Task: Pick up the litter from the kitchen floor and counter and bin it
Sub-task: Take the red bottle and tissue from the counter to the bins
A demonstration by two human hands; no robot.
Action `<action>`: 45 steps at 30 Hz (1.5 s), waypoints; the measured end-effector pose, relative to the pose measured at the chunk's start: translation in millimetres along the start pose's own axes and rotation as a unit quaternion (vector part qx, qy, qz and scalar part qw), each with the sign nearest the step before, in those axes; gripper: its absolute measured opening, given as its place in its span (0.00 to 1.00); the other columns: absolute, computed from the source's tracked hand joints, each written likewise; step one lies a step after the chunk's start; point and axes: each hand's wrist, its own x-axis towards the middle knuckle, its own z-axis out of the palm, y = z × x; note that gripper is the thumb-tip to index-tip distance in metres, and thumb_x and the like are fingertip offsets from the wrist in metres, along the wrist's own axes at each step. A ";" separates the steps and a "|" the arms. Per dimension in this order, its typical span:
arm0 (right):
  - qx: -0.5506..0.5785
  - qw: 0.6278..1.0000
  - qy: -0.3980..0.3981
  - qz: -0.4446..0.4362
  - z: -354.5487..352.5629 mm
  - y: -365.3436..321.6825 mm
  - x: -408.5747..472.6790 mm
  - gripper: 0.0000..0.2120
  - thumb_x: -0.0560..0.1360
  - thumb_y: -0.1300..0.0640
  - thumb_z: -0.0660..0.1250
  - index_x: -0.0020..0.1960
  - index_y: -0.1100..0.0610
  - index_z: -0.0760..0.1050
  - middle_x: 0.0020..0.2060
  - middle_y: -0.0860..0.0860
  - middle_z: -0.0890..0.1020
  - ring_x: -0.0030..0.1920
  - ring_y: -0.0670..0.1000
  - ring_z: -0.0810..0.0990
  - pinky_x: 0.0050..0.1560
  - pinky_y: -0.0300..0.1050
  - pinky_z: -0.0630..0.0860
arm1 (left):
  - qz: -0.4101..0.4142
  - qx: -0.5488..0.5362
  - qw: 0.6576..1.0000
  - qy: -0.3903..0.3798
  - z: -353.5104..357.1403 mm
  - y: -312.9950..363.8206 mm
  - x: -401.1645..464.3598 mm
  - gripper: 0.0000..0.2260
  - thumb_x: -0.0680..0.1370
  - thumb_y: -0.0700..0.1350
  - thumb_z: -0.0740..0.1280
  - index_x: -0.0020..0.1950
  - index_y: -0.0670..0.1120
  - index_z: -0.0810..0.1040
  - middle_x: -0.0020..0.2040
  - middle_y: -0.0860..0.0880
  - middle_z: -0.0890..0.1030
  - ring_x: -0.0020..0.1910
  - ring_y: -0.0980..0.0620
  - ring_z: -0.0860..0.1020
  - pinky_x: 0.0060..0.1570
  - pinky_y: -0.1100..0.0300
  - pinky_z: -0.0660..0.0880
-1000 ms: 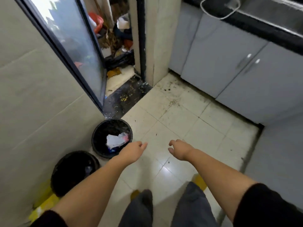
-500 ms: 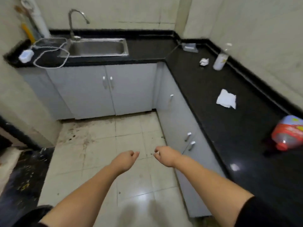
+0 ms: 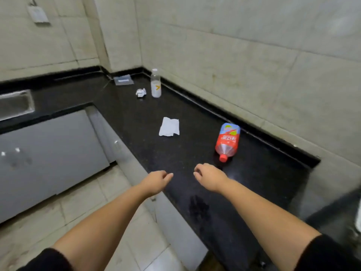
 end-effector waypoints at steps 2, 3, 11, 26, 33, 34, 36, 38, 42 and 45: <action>0.018 0.998 0.042 0.044 -5.0 26.6 1.7 0.17 0.80 0.51 0.55 0.65 0.56 0.70 0.62 0.57 0.73 0.60 0.60 0.76 0.59 0.53 0.74 | 0.024 0.023 0.999 -0.001 0.3 19.7 24.1 0.17 0.81 0.56 0.54 0.40 0.46 0.71 0.44 0.46 0.77 0.49 0.44 0.78 0.47 0.54 0.71; 0.025 0.995 0.069 0.069 -6.1 38.3 4.4 0.17 0.80 0.51 0.56 0.66 0.56 0.68 0.63 0.57 0.72 0.60 0.61 0.76 0.58 0.54 0.74 | 0.035 0.034 0.999 -0.002 -0.3 27.4 35.8 0.17 0.81 0.57 0.54 0.40 0.47 0.71 0.44 0.47 0.77 0.49 0.45 0.78 0.49 0.53 0.72; 0.164 0.923 0.137 0.319 -2.4 98.1 65.0 0.37 0.77 0.42 0.60 0.77 0.52 0.45 0.68 0.61 0.65 0.64 0.64 0.73 0.57 0.56 0.73 | 0.031 0.053 0.997 0.040 -24.3 34.9 155.1 0.20 0.79 0.57 0.57 0.64 0.45 0.70 0.62 0.43 0.77 0.60 0.41 0.76 0.59 0.48 0.74; 0.163 0.887 0.118 0.416 -0.2 120.3 172.1 0.46 0.75 0.59 0.65 0.76 0.52 0.32 0.54 0.61 0.80 0.51 0.60 0.81 0.53 0.54 0.76 | -0.100 0.155 0.983 0.019 -58.2 17.0 348.1 0.30 0.75 0.53 0.65 0.74 0.55 0.57 0.70 0.41 0.62 0.68 0.39 0.63 0.62 0.44 0.67; 0.191 0.883 0.121 0.412 5.8 124.2 169.1 0.40 0.76 0.61 0.63 0.77 0.54 0.39 0.54 0.63 0.80 0.51 0.61 0.81 0.50 0.52 0.76 | 0.019 0.142 0.990 0.011 -35.5 27.2 325.8 0.14 0.77 0.35 0.58 0.62 0.42 0.68 0.63 0.39 0.69 0.62 0.37 0.69 0.56 0.44 0.73; 0.192 0.888 0.114 0.401 4.4 121.8 167.3 0.40 0.76 0.61 0.63 0.77 0.54 0.39 0.55 0.63 0.79 0.51 0.61 0.81 0.51 0.51 0.75 | 0.022 0.136 0.990 0.011 -31.3 27.6 315.8 0.13 0.77 0.36 0.58 0.61 0.41 0.69 0.62 0.39 0.69 0.61 0.38 0.70 0.55 0.45 0.73; 0.198 0.902 0.102 0.369 3.0 114.6 161.9 0.41 0.76 0.60 0.63 0.77 0.55 0.37 0.57 0.63 0.79 0.54 0.62 0.80 0.54 0.52 0.75 | 0.023 0.122 0.992 0.017 -25.0 28.0 291.4 0.11 0.76 0.37 0.58 0.58 0.41 0.71 0.60 0.40 0.70 0.59 0.39 0.71 0.53 0.46 0.74; 0.215 0.915 0.085 0.330 4.7 102.9 153.6 0.44 0.76 0.57 0.65 0.77 0.55 0.35 0.60 0.63 0.78 0.58 0.62 0.79 0.58 0.53 0.74 | 0.010 0.111 0.993 0.039 -20.0 25.1 261.7 0.11 0.76 0.37 0.57 0.57 0.42 0.72 0.59 0.41 0.71 0.58 0.41 0.72 0.51 0.47 0.74; 0.239 0.945 0.046 0.219 13.1 71.6 133.0 0.48 0.76 0.52 0.67 0.76 0.54 0.31 0.64 0.60 0.77 0.62 0.60 0.77 0.64 0.54 0.73 | -0.037 0.046 0.991 0.119 -10.8 0.5 197.2 0.12 0.78 0.39 0.56 0.57 0.43 0.75 0.58 0.41 0.73 0.58 0.41 0.73 0.51 0.48 0.74; 0.222 0.965 0.017 0.139 23.4 44.6 116.0 0.48 0.76 0.49 0.66 0.76 0.54 0.31 0.64 0.60 0.77 0.62 0.59 0.77 0.63 0.54 0.73 | -0.082 -0.014 0.983 0.161 -3.5 -31.7 140.4 0.13 0.76 0.38 0.56 0.55 0.44 0.77 0.57 0.41 0.77 0.53 0.40 0.77 0.49 0.51 0.76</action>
